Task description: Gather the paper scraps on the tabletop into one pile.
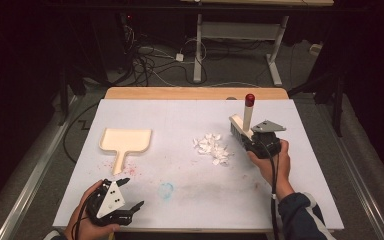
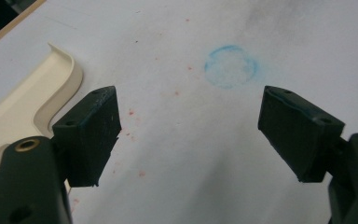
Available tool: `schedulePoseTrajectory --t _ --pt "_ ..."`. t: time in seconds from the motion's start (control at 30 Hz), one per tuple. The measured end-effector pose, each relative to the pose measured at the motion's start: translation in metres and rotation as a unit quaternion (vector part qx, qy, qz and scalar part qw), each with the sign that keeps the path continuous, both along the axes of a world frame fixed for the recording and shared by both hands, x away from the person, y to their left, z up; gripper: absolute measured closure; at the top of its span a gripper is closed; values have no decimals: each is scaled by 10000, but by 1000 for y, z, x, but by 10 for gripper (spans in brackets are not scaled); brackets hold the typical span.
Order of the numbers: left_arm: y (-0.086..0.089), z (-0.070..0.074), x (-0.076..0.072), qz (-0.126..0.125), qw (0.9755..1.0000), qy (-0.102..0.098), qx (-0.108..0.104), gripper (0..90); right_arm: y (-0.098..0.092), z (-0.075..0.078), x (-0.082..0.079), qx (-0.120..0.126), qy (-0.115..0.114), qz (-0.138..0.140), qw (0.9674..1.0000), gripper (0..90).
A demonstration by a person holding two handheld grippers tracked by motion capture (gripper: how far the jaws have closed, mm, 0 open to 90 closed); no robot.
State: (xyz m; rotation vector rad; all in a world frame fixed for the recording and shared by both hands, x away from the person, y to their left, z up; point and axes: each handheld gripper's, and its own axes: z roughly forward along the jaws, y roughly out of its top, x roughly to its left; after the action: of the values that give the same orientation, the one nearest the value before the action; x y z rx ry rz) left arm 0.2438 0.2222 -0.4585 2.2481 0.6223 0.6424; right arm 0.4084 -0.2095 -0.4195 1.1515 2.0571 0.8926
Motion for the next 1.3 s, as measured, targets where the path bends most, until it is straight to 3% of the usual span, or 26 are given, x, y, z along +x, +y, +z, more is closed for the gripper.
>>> schedulePoseTrajectory --t 0.07,0.23,0.4,0.57,0.67,0.87,0.97,1.13,1.3 --pt "0 0 0 6 10000 16 2 201 8 -7 6 -72 91 -231 9997 676" --pt "-1 -1 0 3 10000 30 22 202 31 -15 15 -68 46 -297 9995 676" --pt "0 -1 0 -6 10000 39 -1 201 57 -17 8 -19 36 22 10000 676" --pt "-1 -1 -1 -26 10000 25 5 202 65 -16 0 -29 -102 147 9998 676" --pt "0 0 -1 -23 10000 18 13 201 62 -10 -4 -127 -281 190 9993 677" --pt "-1 0 -1 -16 10000 12 47 201 44 6 -17 95 -393 377 9985 676" --pt "-1 0 -1 -2 10000 0 54 202 31 11 -26 268 -230 495 9981 676" --pt "-1 0 -3 -2 10000 -22 70 201 12 16 -50 327 -105 673 9971 677" --pt "-1 0 -3 -21 10000 -30 75 202 -9 18 -80 234 111 918 9954 677"
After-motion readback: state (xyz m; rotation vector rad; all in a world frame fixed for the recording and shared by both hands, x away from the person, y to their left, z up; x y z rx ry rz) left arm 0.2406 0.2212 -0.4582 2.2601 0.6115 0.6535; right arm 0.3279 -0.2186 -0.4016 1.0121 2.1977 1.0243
